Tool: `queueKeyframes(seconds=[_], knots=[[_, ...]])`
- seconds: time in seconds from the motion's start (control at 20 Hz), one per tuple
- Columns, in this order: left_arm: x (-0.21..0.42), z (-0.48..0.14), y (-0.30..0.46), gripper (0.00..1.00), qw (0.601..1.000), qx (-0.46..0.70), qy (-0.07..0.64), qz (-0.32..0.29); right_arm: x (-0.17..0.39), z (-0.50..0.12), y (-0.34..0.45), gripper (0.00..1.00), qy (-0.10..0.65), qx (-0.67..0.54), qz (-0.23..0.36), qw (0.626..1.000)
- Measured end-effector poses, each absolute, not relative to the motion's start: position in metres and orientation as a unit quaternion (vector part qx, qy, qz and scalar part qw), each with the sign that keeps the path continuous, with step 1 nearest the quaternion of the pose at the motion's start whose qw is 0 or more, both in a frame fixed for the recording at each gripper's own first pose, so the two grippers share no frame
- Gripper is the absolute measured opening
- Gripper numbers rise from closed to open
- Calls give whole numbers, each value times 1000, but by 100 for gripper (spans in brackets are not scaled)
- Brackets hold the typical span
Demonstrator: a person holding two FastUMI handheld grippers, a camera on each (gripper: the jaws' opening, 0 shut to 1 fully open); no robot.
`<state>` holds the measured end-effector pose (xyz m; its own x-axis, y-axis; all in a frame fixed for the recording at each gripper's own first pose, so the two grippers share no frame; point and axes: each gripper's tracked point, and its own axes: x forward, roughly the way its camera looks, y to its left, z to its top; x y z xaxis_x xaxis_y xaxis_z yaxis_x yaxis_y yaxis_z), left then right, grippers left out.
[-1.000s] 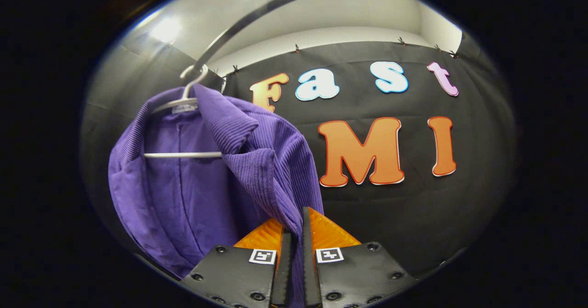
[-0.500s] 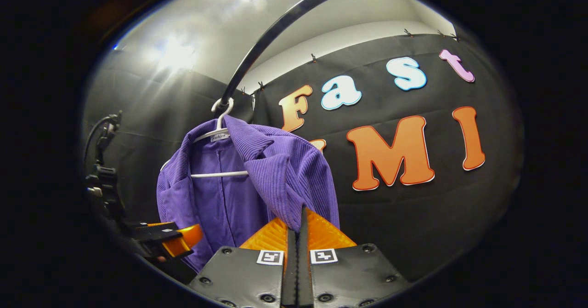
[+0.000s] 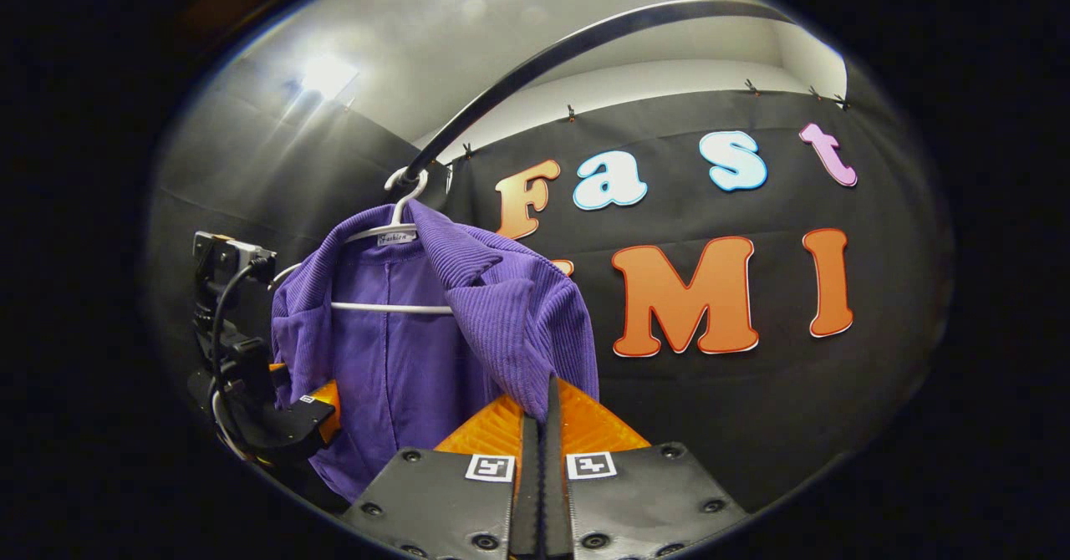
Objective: Grasp the clothes on the hanger with both hands and then place them into the laundry hamper below.
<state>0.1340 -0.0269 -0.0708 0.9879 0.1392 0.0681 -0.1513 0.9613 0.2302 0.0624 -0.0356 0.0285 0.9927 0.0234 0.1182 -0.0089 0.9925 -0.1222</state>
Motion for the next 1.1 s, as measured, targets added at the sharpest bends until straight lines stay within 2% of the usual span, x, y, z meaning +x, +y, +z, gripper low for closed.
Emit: queueKeyframes(seconds=[0.25,0.35,0.5,0.75,0.8,0.95,1.1], knots=[[114,-41,6,16,993,92,-45,55,63,50,-57,9,-89,-83,-58,991],[107,-15,27,7,992,88,-64,70,57,64,-66,10,-105,-110,-94,984],[110,19,51,12,990,88,-69,91,59,77,-71,9,-114,-132,-125,977],[118,92,81,7,985,47,-130,99,60,99,-85,9,-132,-143,-178,965],[126,100,87,12,984,40,-137,103,63,102,-85,9,-137,-147,-181,963],[152,104,100,6,984,32,-138,111,66,112,-83,9,-151,-138,-182,962],[178,95,97,9,986,21,-128,108,62,113,-83,9,-153,-142,-189,959]])
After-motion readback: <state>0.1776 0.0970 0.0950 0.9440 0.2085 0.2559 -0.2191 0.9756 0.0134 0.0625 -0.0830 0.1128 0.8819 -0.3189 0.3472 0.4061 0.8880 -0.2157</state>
